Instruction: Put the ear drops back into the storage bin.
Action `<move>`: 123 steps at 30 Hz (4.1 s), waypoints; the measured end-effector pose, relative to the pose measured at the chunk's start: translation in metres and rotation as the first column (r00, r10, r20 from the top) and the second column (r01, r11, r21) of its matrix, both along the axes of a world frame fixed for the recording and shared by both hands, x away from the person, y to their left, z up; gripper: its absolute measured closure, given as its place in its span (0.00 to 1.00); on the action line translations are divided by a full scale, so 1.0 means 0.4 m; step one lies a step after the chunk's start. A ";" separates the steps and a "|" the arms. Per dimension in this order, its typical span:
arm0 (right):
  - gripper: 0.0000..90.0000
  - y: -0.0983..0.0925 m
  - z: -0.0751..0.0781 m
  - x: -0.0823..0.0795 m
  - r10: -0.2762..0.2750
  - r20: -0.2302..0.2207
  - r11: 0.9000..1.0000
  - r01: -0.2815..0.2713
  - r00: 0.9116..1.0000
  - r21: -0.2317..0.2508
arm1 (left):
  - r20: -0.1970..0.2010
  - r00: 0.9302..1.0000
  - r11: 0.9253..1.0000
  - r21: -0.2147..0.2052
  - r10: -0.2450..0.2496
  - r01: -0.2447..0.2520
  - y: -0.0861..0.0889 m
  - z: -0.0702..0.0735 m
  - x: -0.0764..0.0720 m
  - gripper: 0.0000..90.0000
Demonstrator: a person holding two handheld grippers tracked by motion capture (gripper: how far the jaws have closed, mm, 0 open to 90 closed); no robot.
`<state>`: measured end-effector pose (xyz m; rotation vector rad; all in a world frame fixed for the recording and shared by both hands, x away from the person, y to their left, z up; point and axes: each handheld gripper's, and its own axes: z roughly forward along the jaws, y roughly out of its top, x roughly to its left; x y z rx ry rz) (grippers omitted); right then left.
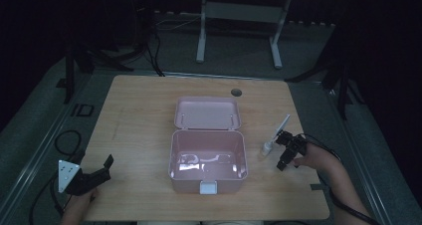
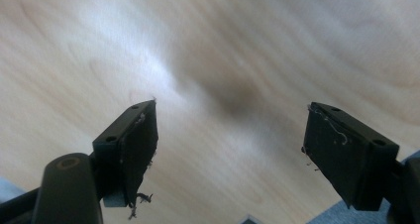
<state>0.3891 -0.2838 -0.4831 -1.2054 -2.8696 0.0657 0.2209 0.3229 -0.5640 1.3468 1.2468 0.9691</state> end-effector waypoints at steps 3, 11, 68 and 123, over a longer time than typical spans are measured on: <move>0.20 0.015 0.004 0.015 -0.004 0.005 1.000 0.004 1.000 0.016 | 0.000 1.000 1.000 0.000 -0.001 0.001 0.000 0.000 0.000 0.00; 0.26 0.055 -0.003 0.065 -0.049 0.027 0.997 0.047 0.998 0.054 | 0.000 1.000 1.000 -0.001 -0.002 0.002 0.000 0.000 0.000 0.00; 0.66 0.130 -0.005 0.005 0.481 -0.049 0.875 -0.483 0.876 -0.041 | -0.001 1.000 1.000 0.003 -0.003 0.003 0.000 0.000 0.000 0.00; 0.66 0.161 0.135 -0.150 0.718 0.005 0.693 -0.713 0.696 -0.106 | -0.004 1.000 1.000 0.005 0.000 0.000 -0.001 0.000 0.001 0.00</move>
